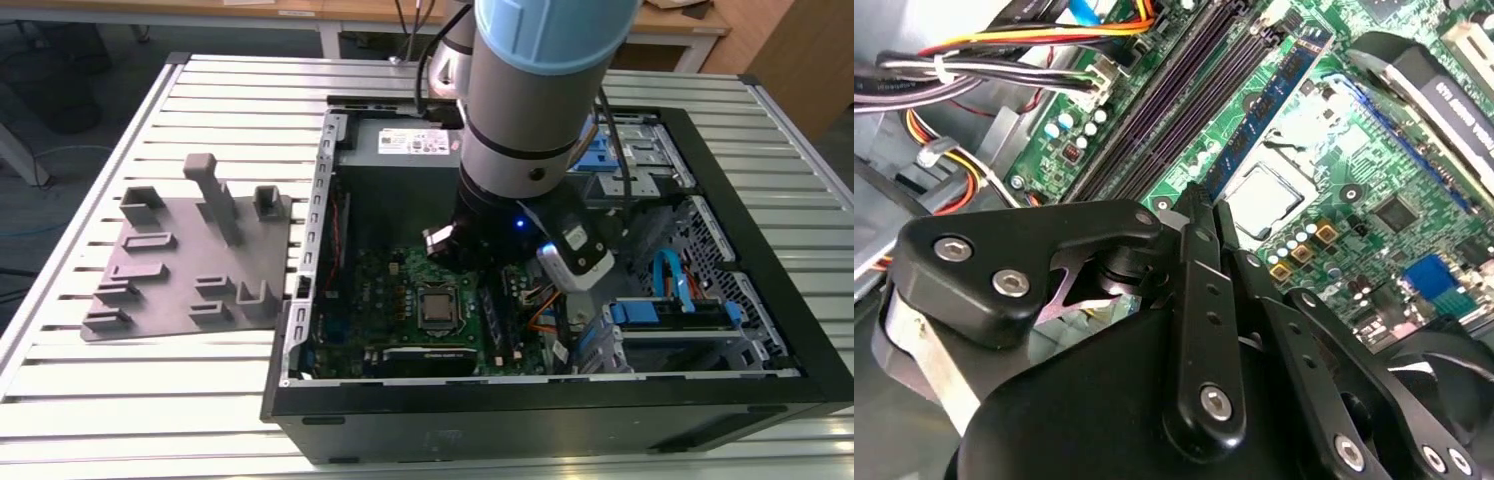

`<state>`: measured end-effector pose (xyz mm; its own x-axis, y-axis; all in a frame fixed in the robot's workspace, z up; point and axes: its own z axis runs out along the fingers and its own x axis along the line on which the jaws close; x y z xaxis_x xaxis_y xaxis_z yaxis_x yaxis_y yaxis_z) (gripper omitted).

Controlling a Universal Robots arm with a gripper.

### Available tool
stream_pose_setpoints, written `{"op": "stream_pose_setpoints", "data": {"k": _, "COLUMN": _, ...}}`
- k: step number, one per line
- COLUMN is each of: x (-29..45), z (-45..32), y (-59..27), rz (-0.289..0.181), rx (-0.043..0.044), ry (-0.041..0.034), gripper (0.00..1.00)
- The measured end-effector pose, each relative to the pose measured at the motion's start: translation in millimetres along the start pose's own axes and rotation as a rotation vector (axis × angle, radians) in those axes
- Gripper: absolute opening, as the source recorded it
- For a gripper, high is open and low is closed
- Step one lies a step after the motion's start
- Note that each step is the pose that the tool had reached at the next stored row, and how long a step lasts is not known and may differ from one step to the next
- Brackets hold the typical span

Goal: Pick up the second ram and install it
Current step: 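Insert the second ram into the second slot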

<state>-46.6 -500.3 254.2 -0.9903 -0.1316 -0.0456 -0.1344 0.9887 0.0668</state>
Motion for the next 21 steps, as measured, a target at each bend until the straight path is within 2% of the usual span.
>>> {"op": "stream_pose_setpoints", "data": {"k": 18, "x": 0.1, "z": 0.9, "y": -0.1, "rz": 0.154, "rx": 0.0070, "ry": -0.0104, "gripper": 0.11}}
{"op": "stream_pose_setpoints", "data": {"k": 21, "x": 0.0, "z": 1.0, "y": -0.1, "rz": 0.159, "rx": 0.0073, "ry": -0.0108, "gripper": 0.11}}
